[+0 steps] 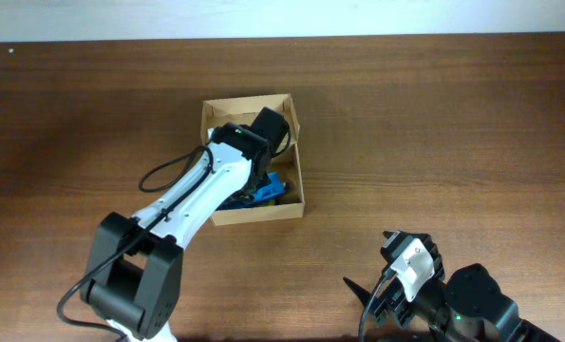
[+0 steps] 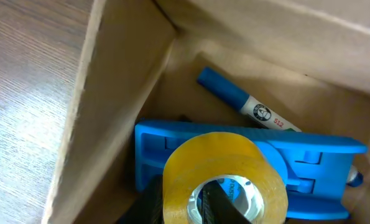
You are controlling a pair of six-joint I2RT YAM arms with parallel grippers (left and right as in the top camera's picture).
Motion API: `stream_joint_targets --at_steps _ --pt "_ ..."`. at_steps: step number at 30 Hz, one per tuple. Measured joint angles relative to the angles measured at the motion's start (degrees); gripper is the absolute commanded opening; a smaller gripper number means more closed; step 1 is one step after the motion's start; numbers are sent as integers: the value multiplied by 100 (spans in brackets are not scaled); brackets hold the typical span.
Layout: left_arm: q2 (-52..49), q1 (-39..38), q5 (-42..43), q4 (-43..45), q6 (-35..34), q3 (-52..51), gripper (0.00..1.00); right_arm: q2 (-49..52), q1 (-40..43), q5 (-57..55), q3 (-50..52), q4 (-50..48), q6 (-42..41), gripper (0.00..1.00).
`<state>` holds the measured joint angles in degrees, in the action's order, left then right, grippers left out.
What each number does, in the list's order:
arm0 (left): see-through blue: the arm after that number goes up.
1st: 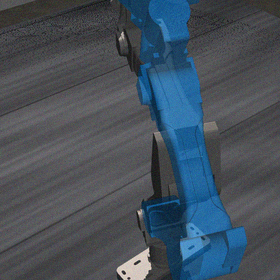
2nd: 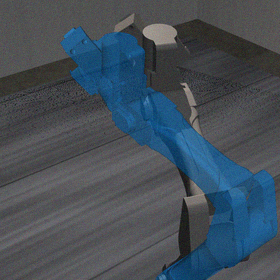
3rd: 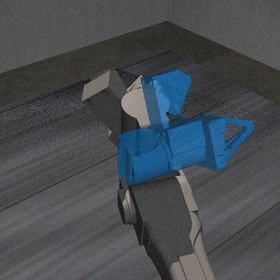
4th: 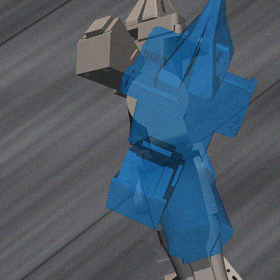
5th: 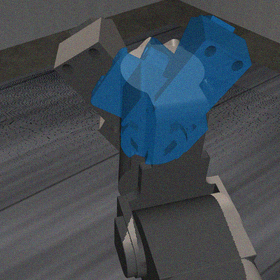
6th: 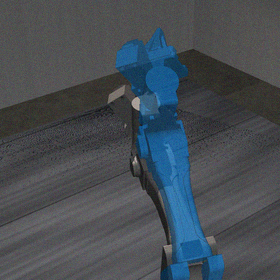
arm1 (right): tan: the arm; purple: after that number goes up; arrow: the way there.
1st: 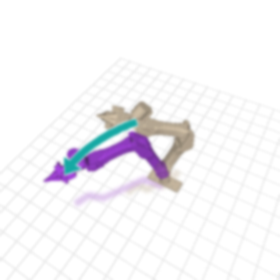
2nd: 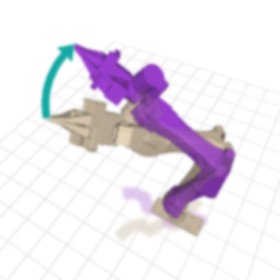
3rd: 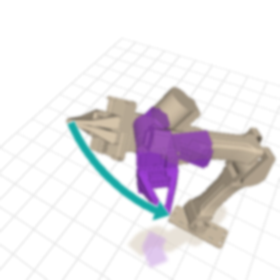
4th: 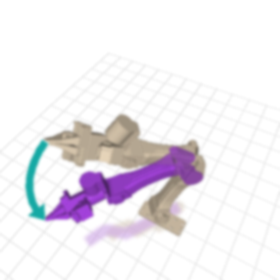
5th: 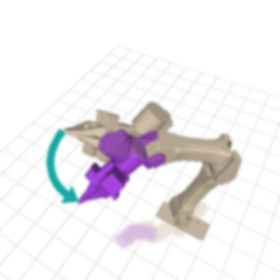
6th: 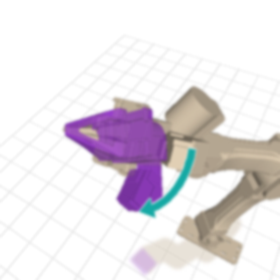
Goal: Pack container
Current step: 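Carry the tape roll over the box and lower it inside, then open the left gripper and withdraw it from the box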
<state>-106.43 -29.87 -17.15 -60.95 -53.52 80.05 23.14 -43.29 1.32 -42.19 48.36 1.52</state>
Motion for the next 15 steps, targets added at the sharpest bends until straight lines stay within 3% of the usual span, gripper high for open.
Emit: stream_joint_targets --at_steps 4,15 --pt "-9 0 24 0 0 0 25 0 0 0 0 0 -2 99" --pt "-9 0 26 63 0 0 27 0 0 0 0 -2 -4 99"
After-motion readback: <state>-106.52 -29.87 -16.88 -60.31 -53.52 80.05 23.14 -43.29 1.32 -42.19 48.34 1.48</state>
